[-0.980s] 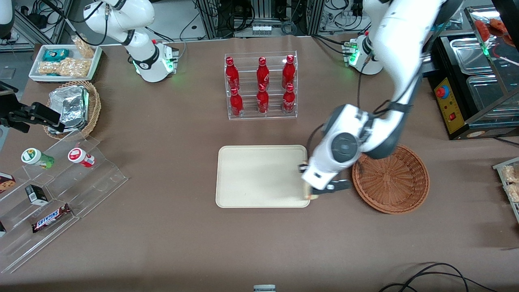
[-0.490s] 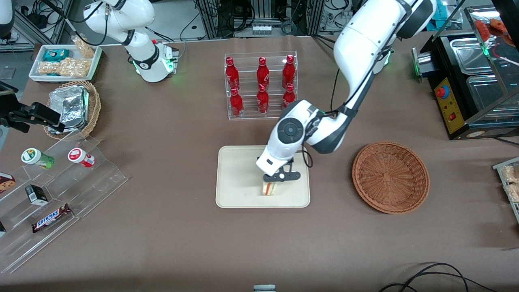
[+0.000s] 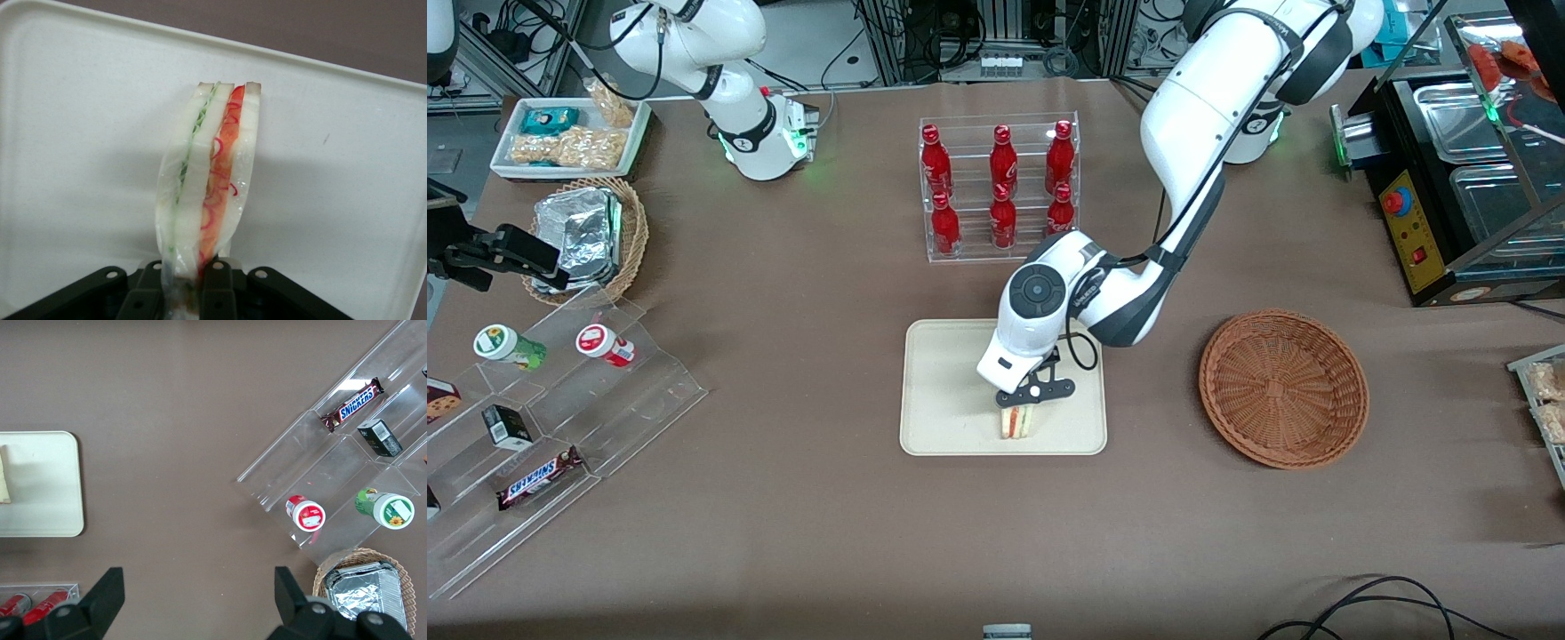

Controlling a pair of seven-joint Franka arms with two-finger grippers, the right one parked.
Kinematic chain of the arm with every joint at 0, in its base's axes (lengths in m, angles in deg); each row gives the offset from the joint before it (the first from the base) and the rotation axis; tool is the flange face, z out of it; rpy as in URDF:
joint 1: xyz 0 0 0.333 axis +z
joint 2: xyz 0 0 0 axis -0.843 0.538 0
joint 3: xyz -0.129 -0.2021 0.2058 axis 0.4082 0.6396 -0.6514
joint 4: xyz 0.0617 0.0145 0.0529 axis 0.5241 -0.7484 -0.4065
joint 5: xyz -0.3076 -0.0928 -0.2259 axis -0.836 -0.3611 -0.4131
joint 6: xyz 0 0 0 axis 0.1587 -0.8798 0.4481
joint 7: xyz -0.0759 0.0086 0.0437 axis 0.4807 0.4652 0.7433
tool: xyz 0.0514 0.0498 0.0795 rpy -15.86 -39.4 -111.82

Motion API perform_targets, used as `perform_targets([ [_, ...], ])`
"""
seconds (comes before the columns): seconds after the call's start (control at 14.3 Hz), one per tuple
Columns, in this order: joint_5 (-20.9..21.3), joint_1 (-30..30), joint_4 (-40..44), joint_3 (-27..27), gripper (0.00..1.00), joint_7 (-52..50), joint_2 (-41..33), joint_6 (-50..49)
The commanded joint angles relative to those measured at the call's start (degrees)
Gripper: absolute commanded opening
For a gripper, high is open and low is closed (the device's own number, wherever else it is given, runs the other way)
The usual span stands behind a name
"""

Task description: Place sandwich from basket to tray

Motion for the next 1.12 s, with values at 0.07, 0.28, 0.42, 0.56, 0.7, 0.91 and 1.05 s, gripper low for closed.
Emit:
perform_targets([
  [0.07, 1.0, -1.0, 1.7, -0.6, 1.0, -2.9, 0.2, 0.5],
  [0.28, 0.7, -0.5, 1.1, -0.6, 1.0, -3.0, -4.6, -2.8],
  [0.42, 0.7, -0.2, 0.3, -0.8, 1.0, -2.3, -9.0, -8.5],
  [0.56, 1.4, 2.7, -4.6, -0.8, 1.0, 0.0, -15.2, -12.3],
  [0.7, 1.1, 5.1, -10.9, -0.8, 1.0, 2.6, -20.9, -12.5],
  [0.91, 1.1, 10.2, -15.2, -0.8, 1.0, 3.0, -25.7, -17.2],
  [1.05, 1.3, 13.8, -17.2, -0.8, 1.0, 3.2, -27.5, -19.0],
])
